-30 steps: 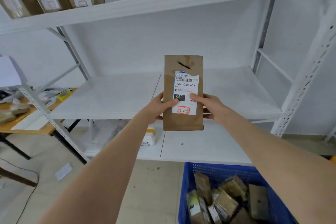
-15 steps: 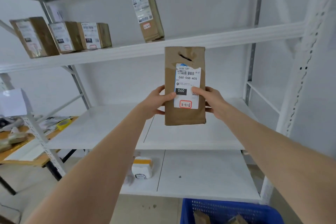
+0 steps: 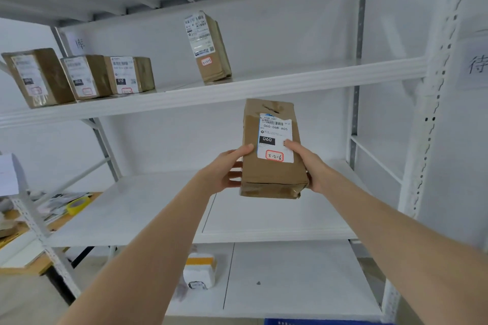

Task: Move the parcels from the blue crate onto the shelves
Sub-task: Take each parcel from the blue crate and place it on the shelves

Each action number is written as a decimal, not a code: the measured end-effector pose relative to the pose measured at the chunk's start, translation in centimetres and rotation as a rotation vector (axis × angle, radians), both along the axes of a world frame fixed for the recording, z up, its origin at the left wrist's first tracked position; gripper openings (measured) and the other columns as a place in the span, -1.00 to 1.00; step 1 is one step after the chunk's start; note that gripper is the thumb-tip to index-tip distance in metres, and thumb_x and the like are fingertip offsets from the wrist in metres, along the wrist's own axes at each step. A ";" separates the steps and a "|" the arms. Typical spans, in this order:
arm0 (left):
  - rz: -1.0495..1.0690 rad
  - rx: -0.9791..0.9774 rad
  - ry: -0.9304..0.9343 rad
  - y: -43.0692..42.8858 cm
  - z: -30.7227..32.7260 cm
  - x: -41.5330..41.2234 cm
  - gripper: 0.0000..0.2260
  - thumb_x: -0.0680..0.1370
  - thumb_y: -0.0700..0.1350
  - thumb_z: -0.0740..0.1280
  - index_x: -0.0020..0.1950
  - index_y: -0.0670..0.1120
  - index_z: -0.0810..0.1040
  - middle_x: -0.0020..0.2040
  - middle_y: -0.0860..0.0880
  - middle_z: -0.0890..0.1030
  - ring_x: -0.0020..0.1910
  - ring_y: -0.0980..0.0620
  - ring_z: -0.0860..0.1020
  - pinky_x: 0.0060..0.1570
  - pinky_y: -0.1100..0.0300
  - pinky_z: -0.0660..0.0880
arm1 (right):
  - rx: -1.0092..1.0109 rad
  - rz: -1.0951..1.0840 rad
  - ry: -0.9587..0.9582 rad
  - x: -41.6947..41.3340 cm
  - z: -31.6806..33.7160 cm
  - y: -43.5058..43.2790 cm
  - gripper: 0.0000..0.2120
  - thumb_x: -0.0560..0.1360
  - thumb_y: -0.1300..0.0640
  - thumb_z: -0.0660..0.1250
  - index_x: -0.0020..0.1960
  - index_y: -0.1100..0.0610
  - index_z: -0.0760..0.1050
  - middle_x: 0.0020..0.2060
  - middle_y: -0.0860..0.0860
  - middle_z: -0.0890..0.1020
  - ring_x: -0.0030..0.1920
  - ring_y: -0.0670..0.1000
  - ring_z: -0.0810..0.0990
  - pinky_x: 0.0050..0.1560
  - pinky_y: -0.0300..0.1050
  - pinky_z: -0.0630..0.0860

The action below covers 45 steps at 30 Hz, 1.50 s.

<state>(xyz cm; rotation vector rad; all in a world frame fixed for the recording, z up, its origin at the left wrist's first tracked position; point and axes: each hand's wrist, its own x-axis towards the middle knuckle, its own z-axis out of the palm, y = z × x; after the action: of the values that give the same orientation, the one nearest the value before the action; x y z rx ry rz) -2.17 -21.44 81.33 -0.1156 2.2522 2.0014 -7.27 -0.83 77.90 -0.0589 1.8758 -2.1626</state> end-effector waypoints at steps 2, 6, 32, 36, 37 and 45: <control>0.011 0.029 0.049 -0.2 0.1 -0.6 -0.59 0.49 0.17 0.35 0.21 -0.06 0.57 -0.01 -0.06 0.64 -0.11 -0.04 0.62 -0.11 0.10 0.58 | -0.041 0.014 -0.008 -0.5 0.2 -0.3 -0.59 0.34 -0.23 0.44 0.07 -0.01 0.61 -0.05 -0.01 0.70 0.02 0.04 0.65 0.16 -0.02 0.54; 0.039 0.083 0.094 -1.6 0.5 -1.9 -0.57 0.49 0.17 0.34 0.20 -0.10 0.58 0.02 -0.08 0.66 0.02 -0.08 0.62 0.19 -0.04 0.52 | -0.082 0.022 -0.036 -0.7 1.1 -0.6 -0.64 0.36 -0.22 0.43 0.01 0.01 0.59 -0.20 0.00 0.63 -0.16 0.03 0.59 -0.09 -0.09 0.55; -0.107 0.057 0.524 -1.3 16.7 -5.5 -0.49 0.51 -0.10 0.33 0.45 0.11 0.33 0.11 0.01 0.61 -0.06 0.04 0.55 -0.05 0.18 0.51 | -0.070 -0.333 0.466 -0.5 18.3 -2.0 -0.88 0.47 0.02 0.33 -0.03 0.02 0.55 -0.25 -0.10 0.64 -0.20 -0.03 0.57 -0.22 -0.16 0.48; -0.062 -0.004 0.552 0.5 18.8 -7.1 -0.47 0.50 -0.12 0.29 0.46 0.11 0.29 0.10 0.03 0.60 0.03 0.02 0.55 0.01 0.05 0.52 | -0.037 -0.320 0.534 -2.4 20.5 -0.7 -0.90 0.48 0.08 0.30 -0.02 0.04 0.54 -0.19 -0.07 0.64 -0.16 -0.02 0.58 -0.17 -0.15 0.49; -0.051 -0.023 0.557 0.9 19.3 -7.5 -0.45 0.49 -0.13 0.29 0.47 0.11 0.27 0.12 0.02 0.60 0.07 0.01 0.54 0.03 0.01 0.52 | -0.021 -0.317 0.556 -2.9 21.1 -0.3 -0.90 0.49 0.11 0.29 -0.02 0.04 0.54 -0.19 -0.07 0.65 -0.16 -0.02 0.59 -0.16 -0.15 0.50; 0.080 -0.082 0.616 3.7 22.1 -10.7 -0.45 0.49 -0.27 0.22 0.46 0.03 0.28 0.16 -0.05 0.60 0.12 -0.04 0.55 0.14 -0.09 0.50 | 0.072 -0.348 0.740 -7.4 24.9 0.8 -0.87 0.49 0.26 0.34 0.00 0.09 0.55 -0.13 -0.03 0.66 -0.18 -0.04 0.64 -0.24 -0.19 0.55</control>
<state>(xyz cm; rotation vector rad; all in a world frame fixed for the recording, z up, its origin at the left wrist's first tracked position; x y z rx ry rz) -12.88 -17.75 103.38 0.4772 2.7122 2.2097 -14.69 -0.03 102.83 -0.6430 2.5020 -2.5210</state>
